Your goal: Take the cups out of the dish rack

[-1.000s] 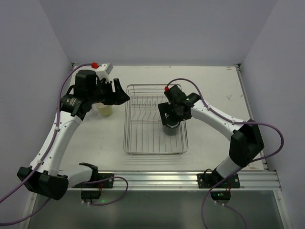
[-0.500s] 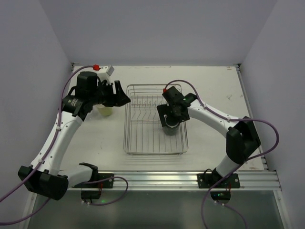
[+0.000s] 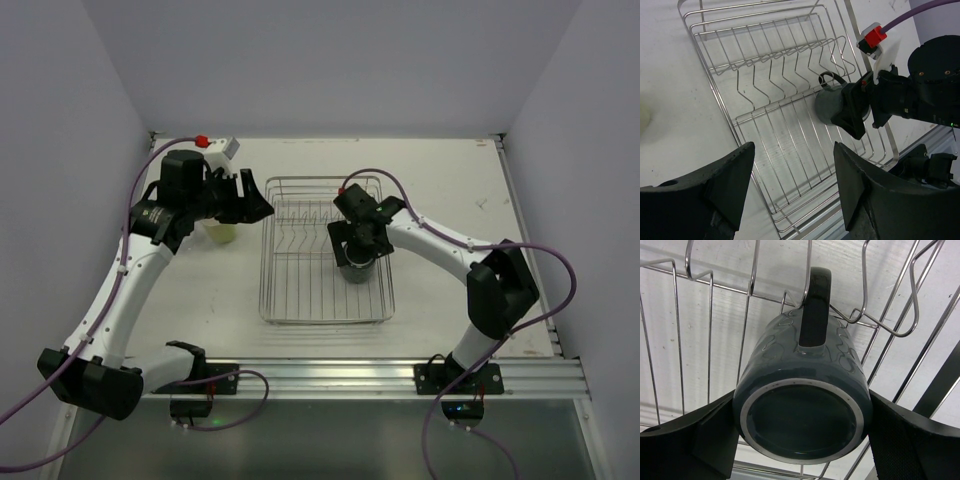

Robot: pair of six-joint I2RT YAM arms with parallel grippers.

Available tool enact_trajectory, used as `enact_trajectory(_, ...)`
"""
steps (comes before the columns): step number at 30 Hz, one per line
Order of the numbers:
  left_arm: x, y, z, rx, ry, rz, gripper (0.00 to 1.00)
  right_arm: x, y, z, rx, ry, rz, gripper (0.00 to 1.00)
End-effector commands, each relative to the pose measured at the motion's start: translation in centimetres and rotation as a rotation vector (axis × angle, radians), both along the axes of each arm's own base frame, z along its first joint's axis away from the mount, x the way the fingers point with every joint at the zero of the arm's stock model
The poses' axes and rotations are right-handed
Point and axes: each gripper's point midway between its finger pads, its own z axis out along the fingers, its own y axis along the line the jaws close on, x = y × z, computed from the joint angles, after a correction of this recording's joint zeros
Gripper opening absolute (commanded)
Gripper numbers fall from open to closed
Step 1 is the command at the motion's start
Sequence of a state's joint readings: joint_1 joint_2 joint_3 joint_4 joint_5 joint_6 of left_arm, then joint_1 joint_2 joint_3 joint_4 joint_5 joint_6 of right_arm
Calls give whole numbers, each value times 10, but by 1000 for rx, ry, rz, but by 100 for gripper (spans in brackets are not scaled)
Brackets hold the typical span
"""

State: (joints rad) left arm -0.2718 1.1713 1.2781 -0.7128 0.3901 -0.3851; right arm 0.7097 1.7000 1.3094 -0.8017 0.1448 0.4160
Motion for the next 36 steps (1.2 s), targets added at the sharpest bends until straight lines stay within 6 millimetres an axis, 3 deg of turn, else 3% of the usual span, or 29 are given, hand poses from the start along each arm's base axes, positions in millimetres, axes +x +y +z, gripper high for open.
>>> enact_trajectory(1, -5, -3, 10, -26, -30, -15, 68, 12, 9, 10, 24, -59, -21, 54)
enact_trajectory(3, -4, -3, 9, -25, -28, -13, 68, 13, 10, 16, 42, -75, -23, 38)
enact_trajectory(4, -5, -3, 8, -24, -25, -13, 68, 13, 12, 18, 54, -82, -20, 20)
enact_trajectory(6, -4, -3, 7, -24, -24, -11, 68, 13, 16, 29, 94, -103, -18, 1)
enact_trajectory(14, -6, -3, 9, -29, -26, -10, 68, 10, 15, 80, 199, -195, -38, 0)
enact_trajectory(18, -7, -4, 9, -34, -25, -10, 68, 4, 15, 128, 307, -272, -33, 0)
enact_trajectory(22, -8, -6, 11, -49, -24, -17, 68, -4, 17, 157, 425, -285, -11, 0)
enact_trajectory(28, -13, -8, 14, -65, -29, -38, 68, -17, 24, 171, 605, -253, 47, 0)
enact_trajectory(29, -14, -9, 15, -69, -29, -41, 68, -21, 24, 162, 621, -226, 55, 0)
enact_trajectory(31, -16, -11, 15, -79, -26, -52, 68, -17, 24, 167, 696, -237, 65, 0)
enact_trajectory(32, -17, -12, 16, -86, -27, -59, 68, -27, 29, 171, 761, -202, 109, 0)
enact_trajectory(33, -19, -14, 17, -98, -25, -73, 68, -30, 28, 161, 788, -167, 106, 0)
enact_trajectory(34, -19, -16, 18, -108, -25, -78, 68, -22, 26, 166, 835, -188, 104, 0)
enact_trajectory(36, -22, -20, 19, -131, -26, -99, 68, -32, 30, 161, 914, -108, 133, 0)
